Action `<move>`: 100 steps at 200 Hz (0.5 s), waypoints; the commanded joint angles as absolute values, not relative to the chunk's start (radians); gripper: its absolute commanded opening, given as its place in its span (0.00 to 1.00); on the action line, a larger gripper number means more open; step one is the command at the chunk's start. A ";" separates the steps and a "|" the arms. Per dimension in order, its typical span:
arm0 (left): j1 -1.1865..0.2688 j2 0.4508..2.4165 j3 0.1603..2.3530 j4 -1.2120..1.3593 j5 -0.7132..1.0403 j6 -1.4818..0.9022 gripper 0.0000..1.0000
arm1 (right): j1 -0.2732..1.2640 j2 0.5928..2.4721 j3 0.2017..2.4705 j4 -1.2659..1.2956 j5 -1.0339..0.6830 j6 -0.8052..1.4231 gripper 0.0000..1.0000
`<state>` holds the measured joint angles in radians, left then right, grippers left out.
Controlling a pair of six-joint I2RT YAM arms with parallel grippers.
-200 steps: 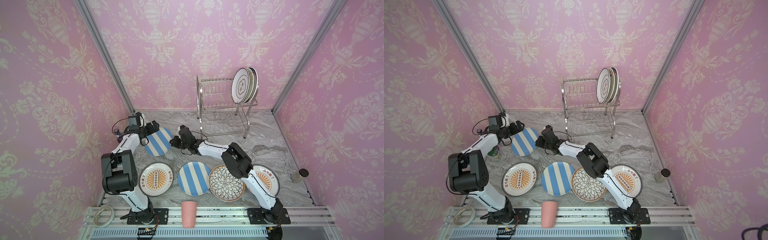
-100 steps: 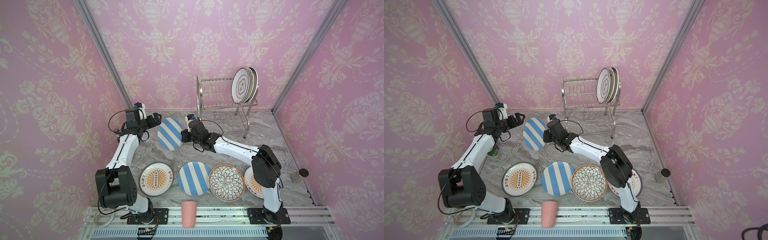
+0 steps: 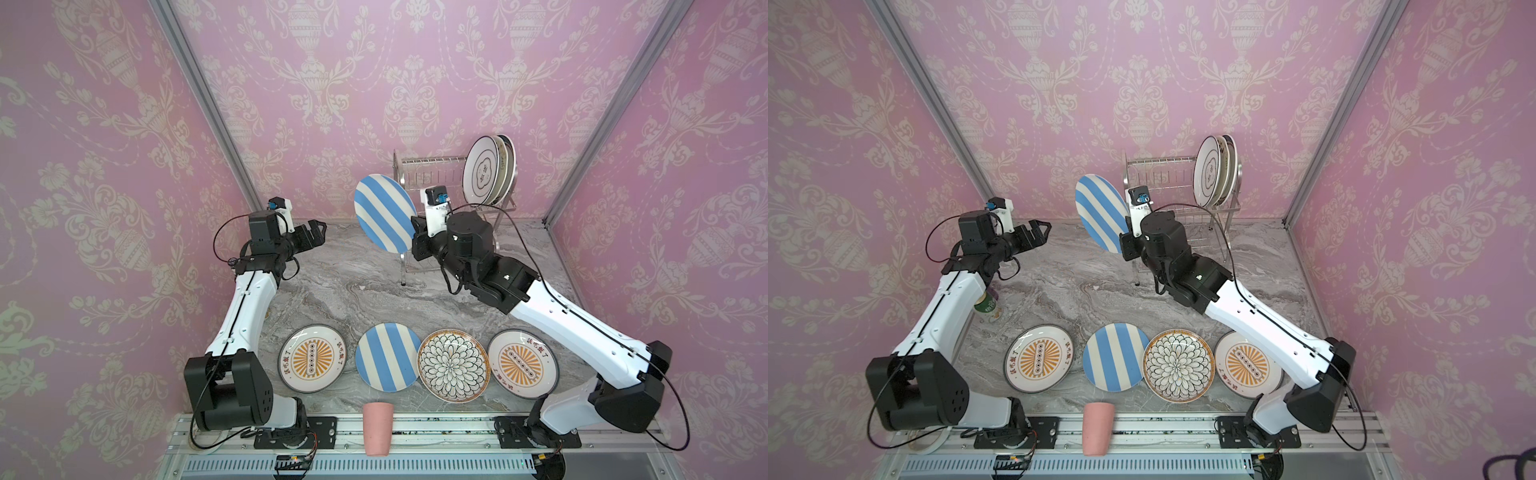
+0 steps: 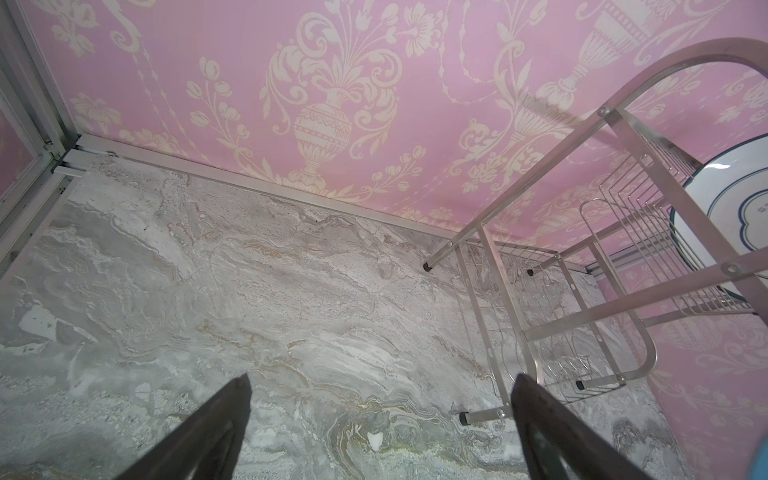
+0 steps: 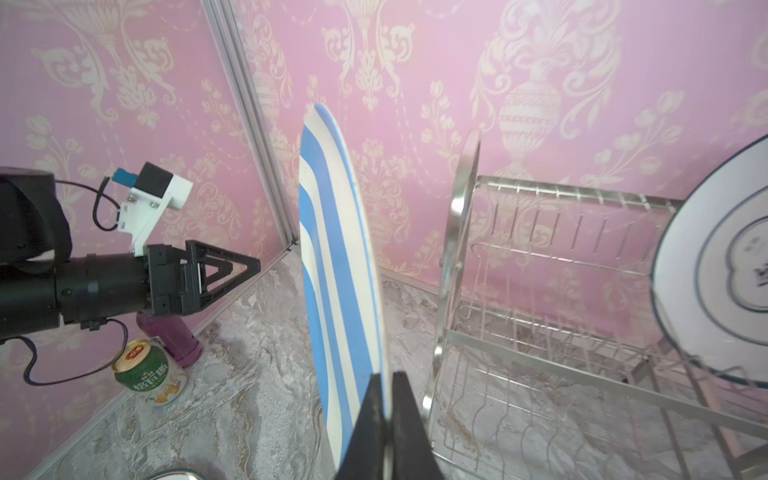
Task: Load the plates into the dish rack
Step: 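Lift the striped plate toward the rack with the right gripper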
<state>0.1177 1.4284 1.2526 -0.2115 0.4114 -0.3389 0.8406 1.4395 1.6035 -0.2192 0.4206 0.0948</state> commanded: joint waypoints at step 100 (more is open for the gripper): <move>0.048 1.483 1.298 -0.284 0.490 -0.272 0.99 | 0.651 1.332 1.646 -0.063 0.797 -0.214 0.00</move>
